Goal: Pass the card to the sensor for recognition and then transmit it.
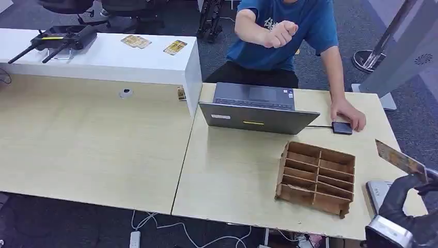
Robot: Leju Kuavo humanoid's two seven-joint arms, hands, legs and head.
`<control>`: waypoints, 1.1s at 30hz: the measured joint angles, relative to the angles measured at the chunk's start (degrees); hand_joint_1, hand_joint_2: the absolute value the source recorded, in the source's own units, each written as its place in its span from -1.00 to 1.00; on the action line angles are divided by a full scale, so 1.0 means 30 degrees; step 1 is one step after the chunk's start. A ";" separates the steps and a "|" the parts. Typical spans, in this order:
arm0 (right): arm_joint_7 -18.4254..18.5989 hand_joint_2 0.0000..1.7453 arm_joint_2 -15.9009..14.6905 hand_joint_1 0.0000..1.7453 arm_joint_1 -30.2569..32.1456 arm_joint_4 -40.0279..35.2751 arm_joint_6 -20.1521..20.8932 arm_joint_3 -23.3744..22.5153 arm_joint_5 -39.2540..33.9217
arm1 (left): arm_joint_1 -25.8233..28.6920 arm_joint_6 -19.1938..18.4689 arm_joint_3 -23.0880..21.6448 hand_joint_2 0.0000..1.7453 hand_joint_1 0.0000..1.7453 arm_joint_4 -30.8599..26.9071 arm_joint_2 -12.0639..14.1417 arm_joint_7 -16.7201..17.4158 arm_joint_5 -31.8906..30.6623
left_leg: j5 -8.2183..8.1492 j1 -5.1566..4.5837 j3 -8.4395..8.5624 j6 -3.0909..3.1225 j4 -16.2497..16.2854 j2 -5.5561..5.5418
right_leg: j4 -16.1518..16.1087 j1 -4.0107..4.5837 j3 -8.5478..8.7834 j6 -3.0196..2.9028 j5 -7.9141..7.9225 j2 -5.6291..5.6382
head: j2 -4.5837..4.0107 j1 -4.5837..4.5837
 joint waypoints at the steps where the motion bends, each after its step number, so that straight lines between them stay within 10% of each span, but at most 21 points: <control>1: 0.0000 1.00 0.0000 1.00 0.0000 0.0000 0.0000 0.0000 0.0000 | 0.0000 0.0000 0.0000 -1.00 -1.00 0.0000 0.0000 0.0000 0.0000 | 0.0000 0.0000 0.0000 0.0000 0.0000 0.0000 | 0.0000 -0.0001 0.0000 0.0000 0.0000 0.0000 | 0.0000 0.0000; 33: -0.0007 1.00 0.0066 1.00 -0.0018 0.0000 0.0000 -0.0007 0.0000 | 0.0009 0.0000 -0.0058 -1.00 -1.00 0.0000 0.0007 0.0000 0.0000 | -0.0002 0.0000 -0.0061 0.0001 -0.0019 -0.0006 | 0.0013 0.0000 0.0032 0.0000 0.0000 -0.0003 | 0.0000 0.0000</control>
